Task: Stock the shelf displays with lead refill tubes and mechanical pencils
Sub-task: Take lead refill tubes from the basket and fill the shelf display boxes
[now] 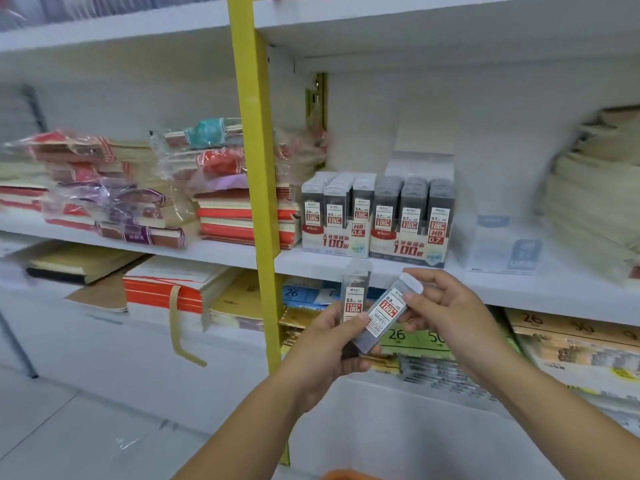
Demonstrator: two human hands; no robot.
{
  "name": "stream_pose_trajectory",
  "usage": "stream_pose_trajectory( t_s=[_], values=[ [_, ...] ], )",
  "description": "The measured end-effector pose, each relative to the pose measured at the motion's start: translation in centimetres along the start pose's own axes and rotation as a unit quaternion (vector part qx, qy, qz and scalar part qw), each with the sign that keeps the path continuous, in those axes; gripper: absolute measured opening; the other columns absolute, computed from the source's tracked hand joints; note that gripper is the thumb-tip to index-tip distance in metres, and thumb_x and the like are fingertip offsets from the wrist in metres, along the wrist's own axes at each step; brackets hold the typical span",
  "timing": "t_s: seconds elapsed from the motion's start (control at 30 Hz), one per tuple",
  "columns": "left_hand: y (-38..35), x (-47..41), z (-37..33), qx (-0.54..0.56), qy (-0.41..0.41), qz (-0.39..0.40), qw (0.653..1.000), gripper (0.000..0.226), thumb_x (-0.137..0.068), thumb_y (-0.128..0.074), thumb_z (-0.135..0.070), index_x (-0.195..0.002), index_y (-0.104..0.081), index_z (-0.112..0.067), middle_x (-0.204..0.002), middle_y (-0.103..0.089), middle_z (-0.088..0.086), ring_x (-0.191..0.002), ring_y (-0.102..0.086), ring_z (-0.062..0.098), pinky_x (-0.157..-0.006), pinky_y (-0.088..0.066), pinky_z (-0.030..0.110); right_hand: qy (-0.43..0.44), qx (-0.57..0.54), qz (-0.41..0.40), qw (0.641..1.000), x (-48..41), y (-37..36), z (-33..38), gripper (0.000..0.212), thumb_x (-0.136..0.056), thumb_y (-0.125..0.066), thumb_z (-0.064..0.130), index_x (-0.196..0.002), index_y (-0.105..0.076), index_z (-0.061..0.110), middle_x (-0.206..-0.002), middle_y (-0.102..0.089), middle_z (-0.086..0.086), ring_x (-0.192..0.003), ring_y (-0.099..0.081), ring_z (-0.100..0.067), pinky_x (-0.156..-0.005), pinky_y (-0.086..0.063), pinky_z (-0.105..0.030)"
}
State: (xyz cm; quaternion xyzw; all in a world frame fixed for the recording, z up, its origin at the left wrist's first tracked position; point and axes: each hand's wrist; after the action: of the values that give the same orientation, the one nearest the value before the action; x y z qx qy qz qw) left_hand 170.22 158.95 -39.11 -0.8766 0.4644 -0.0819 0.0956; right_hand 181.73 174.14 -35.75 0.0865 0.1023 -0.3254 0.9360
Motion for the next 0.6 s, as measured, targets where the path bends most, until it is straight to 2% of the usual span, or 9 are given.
stream_pose_trajectory(
  t_s=[0.2, 0.33, 0.4, 0.47, 0.53, 0.6],
  values=[
    [0.9, -1.9, -1.5, 0.064, -0.036, -0.017, 0.997, 0.022, -0.103, -0.052, -0.027, -0.121, -0.065, -0.023, -0.104, -0.077, 0.009, -0.084, -0.074, 0.021, -0.056, -0.057, 0.028, 0.046, 0.039, 0.0, 0.998, -2.3, -1.0, 2.6, 0.021, -0.092, -0.062, 0.012, -0.109, -0.054, 0.021, -0.087, -0.076, -0.001, -0.07, -0.07, -0.017, -0.061, -0.056, -0.024],
    [2.0, -3.0, -2.9, 0.034, -0.099, -0.069, 0.992, 0.019, -0.105, -0.047, -0.03, -0.118, -0.061, -0.029, -0.102, -0.078, 0.0, -0.092, -0.076, 0.019, -0.062, -0.06, 0.029, 0.172, 0.07, -0.049, 0.981, -4.4, -1.5, 6.2, 0.019, -0.09, -0.064, 0.01, -0.098, -0.056, 0.025, -0.091, -0.075, 0.005, -0.079, -0.072, -0.014, -0.066, -0.06, -0.029],
    [2.6, -3.4, -3.5, 0.02, -0.133, -0.085, 0.987, 0.017, -0.105, -0.047, -0.032, -0.114, -0.062, -0.033, -0.1, -0.078, -0.002, -0.09, -0.076, 0.016, -0.061, -0.059, 0.028, 0.255, 0.122, -0.078, 0.956, -5.6, -1.6, 8.4, 0.024, -0.088, -0.065, 0.014, -0.095, -0.055, 0.034, -0.094, -0.07, 0.006, -0.084, -0.07, -0.011, -0.069, -0.06, -0.03],
    [3.2, -3.7, -3.9, 0.024, -0.152, -0.102, 0.983, 0.016, -0.104, -0.048, -0.033, -0.11, -0.063, -0.035, -0.099, -0.078, -0.003, -0.088, -0.076, 0.015, -0.059, -0.059, 0.027, 0.321, 0.221, -0.093, 0.916, -6.9, -1.8, 10.0, 0.028, -0.088, -0.065, 0.019, -0.092, -0.05, 0.041, -0.091, -0.066, 0.012, -0.085, -0.068, -0.006, -0.07, -0.059, -0.027],
    [3.6, -4.0, -4.2, 0.03, -0.164, -0.112, 0.98, 0.015, -0.103, -0.05, -0.035, -0.109, -0.063, -0.037, -0.098, -0.078, -0.003, -0.087, -0.075, 0.014, -0.06, -0.058, 0.026, 0.348, 0.319, -0.095, 0.876, -8.3, -2.1, 10.9, 0.027, -0.089, -0.065, 0.021, -0.095, -0.048, 0.041, -0.089, -0.063, 0.019, -0.084, -0.065, -0.001, -0.072, -0.057, -0.027],
    [3.9, -4.3, -4.4, 0.035, -0.173, -0.118, 0.977, 0.014, -0.103, -0.05, -0.035, -0.109, -0.063, -0.038, -0.097, -0.078, -0.003, -0.085, -0.075, 0.014, -0.061, -0.058, 0.025, 0.348, 0.382, -0.077, 0.853, -9.6, -2.3, 11.0, 0.025, -0.09, -0.064, 0.021, -0.103, -0.049, 0.036, -0.088, -0.061, 0.021, -0.084, -0.061, 0.003, -0.075, -0.054, -0.027]
  ],
)
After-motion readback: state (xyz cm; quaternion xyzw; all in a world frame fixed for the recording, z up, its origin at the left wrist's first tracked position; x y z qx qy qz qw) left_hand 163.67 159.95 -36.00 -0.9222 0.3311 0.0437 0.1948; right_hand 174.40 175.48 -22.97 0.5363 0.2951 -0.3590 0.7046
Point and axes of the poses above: each hand's wrist, its own x-axis away from the middle knuckle, its own y-axis out of the back of the hand, z = x × y
